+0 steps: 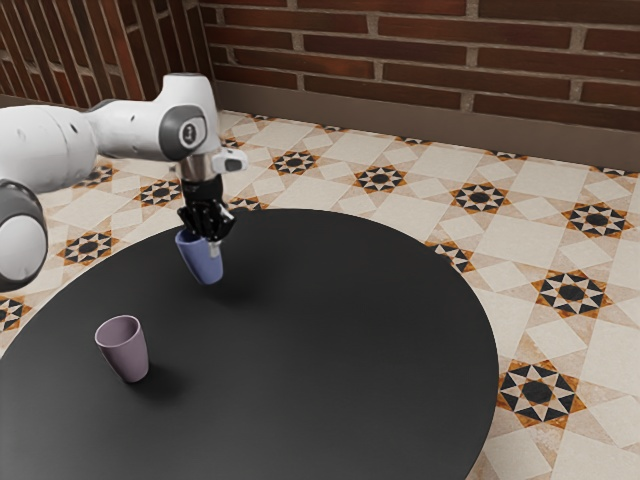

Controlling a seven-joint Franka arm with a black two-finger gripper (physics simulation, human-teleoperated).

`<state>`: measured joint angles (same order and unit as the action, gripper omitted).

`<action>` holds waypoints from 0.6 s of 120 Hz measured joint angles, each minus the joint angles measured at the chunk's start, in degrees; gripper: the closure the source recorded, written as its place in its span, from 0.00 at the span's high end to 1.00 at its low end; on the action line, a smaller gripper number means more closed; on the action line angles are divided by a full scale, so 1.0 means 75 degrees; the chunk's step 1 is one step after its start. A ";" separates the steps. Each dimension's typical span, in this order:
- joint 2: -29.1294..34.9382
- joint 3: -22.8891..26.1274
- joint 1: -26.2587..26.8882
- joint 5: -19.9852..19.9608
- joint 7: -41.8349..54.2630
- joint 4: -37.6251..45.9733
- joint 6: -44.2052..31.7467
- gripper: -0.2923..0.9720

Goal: Place the left cup onto the right cup

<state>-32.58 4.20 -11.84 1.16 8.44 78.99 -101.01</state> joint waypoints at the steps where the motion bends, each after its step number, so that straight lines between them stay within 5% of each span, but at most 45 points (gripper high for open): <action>1: 0.0044 -0.0001 0.0003 0.0001 -0.0004 0.0046 -0.0006 0.15; 72: 0.2891 -0.0038 0.0076 0.0018 -0.0407 0.3207 -0.0592 0.15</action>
<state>-10.90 3.91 -11.28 1.29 5.39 103.04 -105.45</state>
